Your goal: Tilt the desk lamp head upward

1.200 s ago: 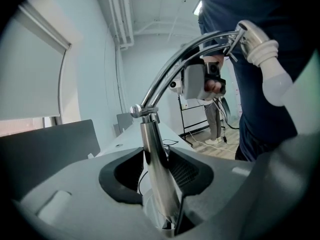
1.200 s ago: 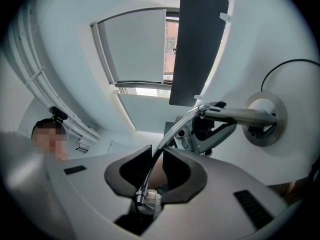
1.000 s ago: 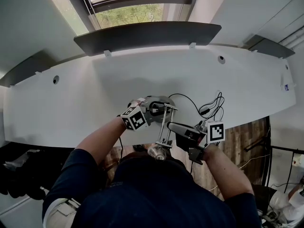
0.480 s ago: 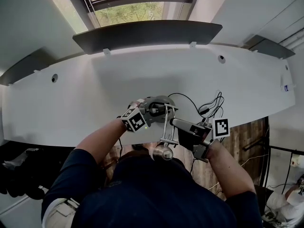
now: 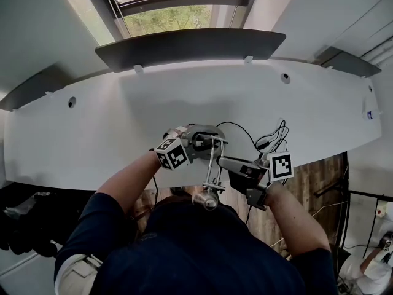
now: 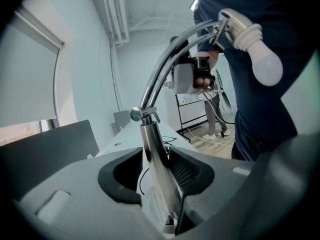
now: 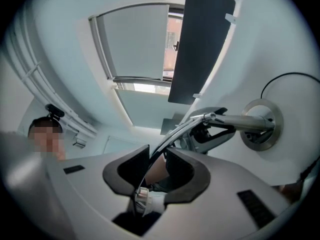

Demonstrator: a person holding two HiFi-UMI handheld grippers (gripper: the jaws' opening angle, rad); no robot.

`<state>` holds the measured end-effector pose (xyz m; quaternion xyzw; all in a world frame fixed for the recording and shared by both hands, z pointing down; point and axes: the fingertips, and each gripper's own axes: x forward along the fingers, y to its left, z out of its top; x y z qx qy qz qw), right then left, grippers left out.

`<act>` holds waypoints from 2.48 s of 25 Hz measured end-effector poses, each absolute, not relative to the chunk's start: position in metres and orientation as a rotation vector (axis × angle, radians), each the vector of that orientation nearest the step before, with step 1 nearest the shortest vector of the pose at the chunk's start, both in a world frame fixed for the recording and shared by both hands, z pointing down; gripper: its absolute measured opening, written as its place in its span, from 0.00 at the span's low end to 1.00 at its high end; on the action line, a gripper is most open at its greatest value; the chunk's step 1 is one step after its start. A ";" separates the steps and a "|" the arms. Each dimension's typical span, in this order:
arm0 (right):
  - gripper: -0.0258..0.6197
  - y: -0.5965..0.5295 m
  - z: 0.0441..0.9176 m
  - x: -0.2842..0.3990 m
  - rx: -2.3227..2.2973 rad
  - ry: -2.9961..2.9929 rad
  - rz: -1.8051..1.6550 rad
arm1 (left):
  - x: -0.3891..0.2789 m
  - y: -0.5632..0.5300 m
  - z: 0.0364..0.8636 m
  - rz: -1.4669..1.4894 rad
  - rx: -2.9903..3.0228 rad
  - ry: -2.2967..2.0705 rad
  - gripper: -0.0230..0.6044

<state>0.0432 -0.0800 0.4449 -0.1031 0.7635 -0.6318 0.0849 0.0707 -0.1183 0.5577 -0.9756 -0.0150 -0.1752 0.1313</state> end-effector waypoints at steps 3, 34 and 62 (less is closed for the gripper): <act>0.27 -0.067 0.454 0.036 -0.277 2.311 -1.936 | 0.068 -0.119 0.551 -0.492 -2.796 -0.038 0.31; 0.19 -0.087 0.440 0.048 -0.315 2.041 -2.051 | 0.077 -0.110 0.544 -0.505 -2.733 0.003 0.27; 0.33 -0.061 0.437 0.073 -0.381 2.081 -2.019 | 0.074 -0.108 0.549 -0.661 -2.621 0.010 0.28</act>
